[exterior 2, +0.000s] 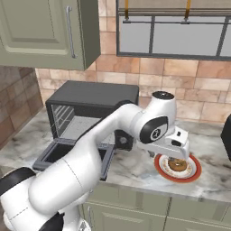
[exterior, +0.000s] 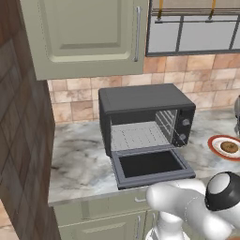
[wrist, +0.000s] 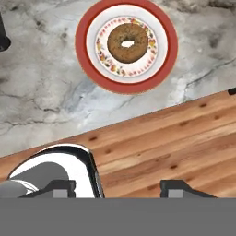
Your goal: Pick up the bagel from the plate, place it on the toaster oven rack, close the door, and set the timer.
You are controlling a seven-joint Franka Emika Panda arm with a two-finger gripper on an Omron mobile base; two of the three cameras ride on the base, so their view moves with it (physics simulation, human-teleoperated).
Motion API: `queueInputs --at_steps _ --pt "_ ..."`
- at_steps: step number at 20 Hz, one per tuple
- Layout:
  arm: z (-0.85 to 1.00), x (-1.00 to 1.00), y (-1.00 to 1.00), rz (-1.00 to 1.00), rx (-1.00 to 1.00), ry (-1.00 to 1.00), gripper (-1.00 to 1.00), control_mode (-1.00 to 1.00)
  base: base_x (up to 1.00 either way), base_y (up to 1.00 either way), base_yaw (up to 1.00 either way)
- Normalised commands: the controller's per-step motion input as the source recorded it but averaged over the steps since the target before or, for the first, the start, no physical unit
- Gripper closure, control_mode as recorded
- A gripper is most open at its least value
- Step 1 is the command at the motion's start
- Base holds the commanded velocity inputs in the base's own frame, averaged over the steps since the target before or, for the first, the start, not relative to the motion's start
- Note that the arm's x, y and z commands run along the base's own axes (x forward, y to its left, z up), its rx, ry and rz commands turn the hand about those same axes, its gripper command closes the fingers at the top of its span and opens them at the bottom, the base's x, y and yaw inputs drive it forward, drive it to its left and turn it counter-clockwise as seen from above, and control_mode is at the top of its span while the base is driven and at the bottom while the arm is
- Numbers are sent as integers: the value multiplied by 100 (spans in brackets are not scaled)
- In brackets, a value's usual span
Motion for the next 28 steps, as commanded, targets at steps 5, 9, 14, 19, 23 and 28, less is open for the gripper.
queueInputs --at_steps 5,9,14,19,23,28 --pt "-13 40 -10 21 9 0 -100 -100 0 0 0" --pt "-21 32 -6 19 3 0 -100 -100 0 0 0" --pt "-23 26 -11 8 0 0 -100 -100 0 0 0" --pt "-29 21 -14 0 0 1 -100 -100 0 0 0" --pt "-28 20 -14 0 0 0 -100 -100 0 0 0" --pt "-28 26 -7 0 0 3 -100 -100 0 0 0"
